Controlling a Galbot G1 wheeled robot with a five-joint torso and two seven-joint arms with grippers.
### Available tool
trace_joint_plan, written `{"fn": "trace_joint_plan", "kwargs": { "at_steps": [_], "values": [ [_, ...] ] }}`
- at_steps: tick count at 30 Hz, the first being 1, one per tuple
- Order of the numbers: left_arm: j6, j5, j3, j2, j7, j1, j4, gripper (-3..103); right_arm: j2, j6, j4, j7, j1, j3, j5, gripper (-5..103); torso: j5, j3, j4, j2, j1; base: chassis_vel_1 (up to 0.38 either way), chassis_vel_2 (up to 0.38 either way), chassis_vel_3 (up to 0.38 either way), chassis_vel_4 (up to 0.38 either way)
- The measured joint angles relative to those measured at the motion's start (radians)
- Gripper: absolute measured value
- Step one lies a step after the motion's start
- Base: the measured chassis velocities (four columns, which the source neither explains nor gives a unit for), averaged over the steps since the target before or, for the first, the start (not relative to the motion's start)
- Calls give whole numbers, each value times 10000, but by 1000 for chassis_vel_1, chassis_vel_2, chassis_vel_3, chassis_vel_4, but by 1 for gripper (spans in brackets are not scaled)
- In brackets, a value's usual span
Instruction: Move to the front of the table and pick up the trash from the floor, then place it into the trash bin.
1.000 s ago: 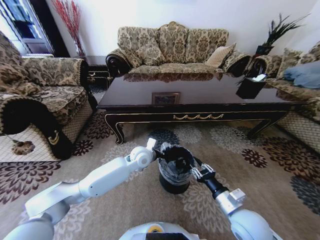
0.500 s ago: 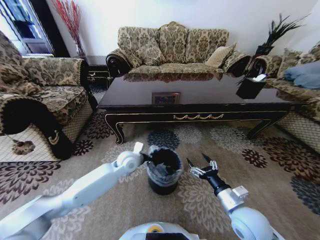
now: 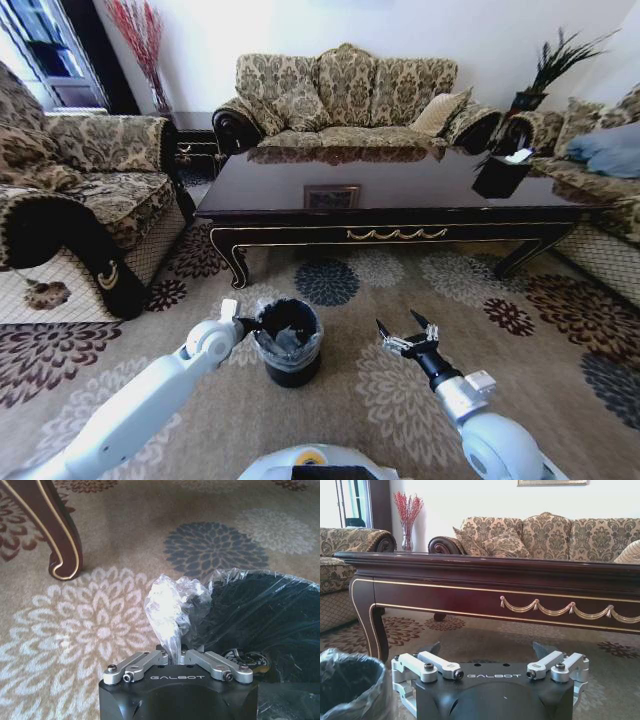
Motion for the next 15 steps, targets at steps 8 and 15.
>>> {"fn": "trace_joint_plan", "kwargs": {
  "at_steps": [8,15],
  "values": [
    [-150,358,-50,-58,113,492,-90,4,-31,-91,-23,45,50,-75,102,100,6,-1,0,0,-1,0,0,0,0],
    [-253,818,-261,-55,137,843,-339,26,-13,-96,-50,207,55,-50,152,100,0,0,-1,0,0,0,0,0,0]
  ]
}}
